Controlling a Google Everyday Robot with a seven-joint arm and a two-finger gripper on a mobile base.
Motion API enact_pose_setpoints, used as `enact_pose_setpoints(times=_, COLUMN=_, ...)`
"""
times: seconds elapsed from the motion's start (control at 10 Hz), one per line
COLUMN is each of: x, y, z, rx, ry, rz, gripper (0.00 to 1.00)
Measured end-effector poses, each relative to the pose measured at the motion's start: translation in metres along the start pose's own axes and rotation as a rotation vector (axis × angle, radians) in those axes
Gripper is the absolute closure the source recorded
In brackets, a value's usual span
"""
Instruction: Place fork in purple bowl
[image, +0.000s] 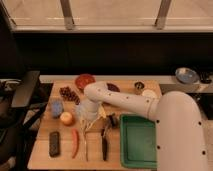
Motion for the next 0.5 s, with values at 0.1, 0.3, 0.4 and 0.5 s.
enact_pose_setpoints(times=0.1, x=-0.007, y=0.0, z=-0.01, rx=0.045, ry=0.01, rz=-0.002, gripper=1.0)
enact_pose_setpoints(times=0.3, x=-0.018, y=-0.007, z=-0.032, rx=0.1, ry=0.027, rz=-0.017, gripper=1.0)
enact_pose_setpoints(times=0.4, x=-0.022, y=-0.01, z=-0.045, rx=0.132, ry=0.036, rz=-0.026, gripper=1.0)
enact_pose_setpoints(times=0.5, x=-0.025, y=-0.013, z=-0.059, rx=0.173, ry=0.044, rz=-0.034, gripper=1.0)
